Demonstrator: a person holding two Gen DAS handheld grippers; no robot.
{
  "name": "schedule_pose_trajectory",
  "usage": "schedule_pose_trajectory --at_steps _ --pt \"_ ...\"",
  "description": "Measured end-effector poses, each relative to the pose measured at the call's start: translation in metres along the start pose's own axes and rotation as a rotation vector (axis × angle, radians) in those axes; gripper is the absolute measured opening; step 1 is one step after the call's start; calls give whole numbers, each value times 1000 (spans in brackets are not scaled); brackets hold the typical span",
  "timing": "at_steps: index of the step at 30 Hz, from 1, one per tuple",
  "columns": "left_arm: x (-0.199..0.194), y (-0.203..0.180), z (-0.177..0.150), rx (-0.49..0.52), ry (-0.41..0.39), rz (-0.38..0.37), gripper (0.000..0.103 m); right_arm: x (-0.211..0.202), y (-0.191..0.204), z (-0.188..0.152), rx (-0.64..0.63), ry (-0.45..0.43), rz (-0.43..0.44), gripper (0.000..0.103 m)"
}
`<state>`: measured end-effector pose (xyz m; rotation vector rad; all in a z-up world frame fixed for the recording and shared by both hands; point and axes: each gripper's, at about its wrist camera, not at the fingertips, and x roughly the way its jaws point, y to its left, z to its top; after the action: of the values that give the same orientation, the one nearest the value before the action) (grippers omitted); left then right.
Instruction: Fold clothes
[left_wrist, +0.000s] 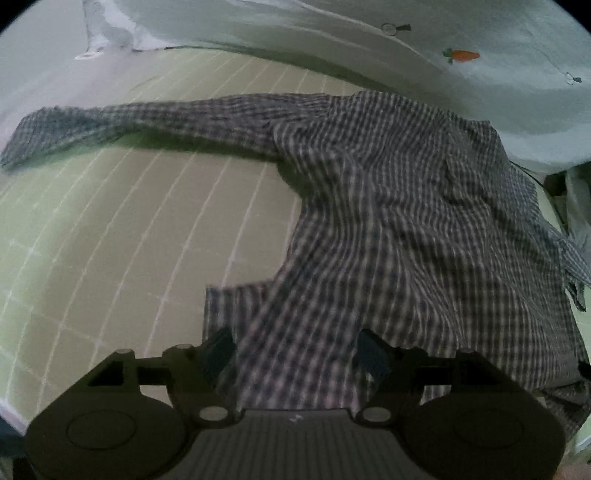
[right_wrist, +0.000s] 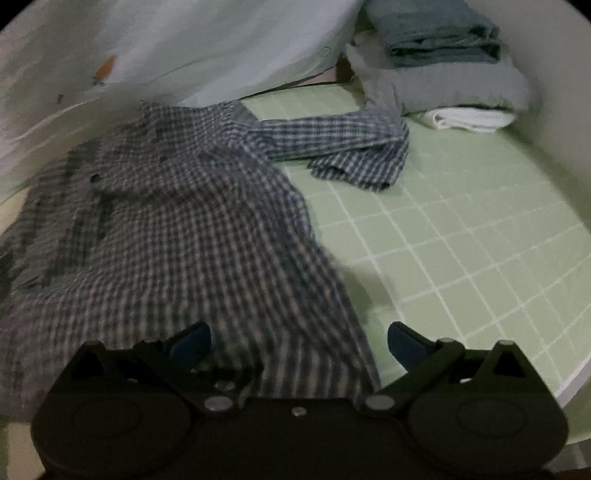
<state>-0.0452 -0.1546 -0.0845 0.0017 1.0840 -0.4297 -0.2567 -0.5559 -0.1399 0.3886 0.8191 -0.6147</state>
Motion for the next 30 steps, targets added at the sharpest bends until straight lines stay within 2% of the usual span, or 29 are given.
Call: schedule_pose_trajectory --at_steps 5,9,12,14,15,16,17,19,23,28,30 --pt "2 -9 -13 5 -12 22 75 -7 -12 -12 -13 19 29 102" --pt "2 -16 -19 28 -43 20 73 -8 -31 -17 56 30 78 91" --pt "5 -23 -24 51 -28 11 61 -5 -42 -20 116 54 118 81" --pt "7 -28 -28 66 -11 -4 45 -6 -45 -22 129 70 151 72" --pt "9 -30 -29 65 -5 -14 38 -6 -45 -23 125 74 168 62" --pt "11 -31 -30 63 1 -24 20 -7 -43 -24 99 74 171 49" --pt "13 -32 -30 62 6 -33 2 -8 -41 -23 62 69 174 42" --pt "14 -34 -29 68 0 -38 0 -10 -41 -20 14 65 195 5" --pt "-5 -35 -28 92 -69 -43 0 -27 -45 -10 -50 15 271 4" --pt "-40 -16 -15 66 -159 -9 0 -65 -67 15 39 -95 372 4" --pt "-45 -9 -8 71 -166 27 0 -69 -71 23 31 -109 367 4"
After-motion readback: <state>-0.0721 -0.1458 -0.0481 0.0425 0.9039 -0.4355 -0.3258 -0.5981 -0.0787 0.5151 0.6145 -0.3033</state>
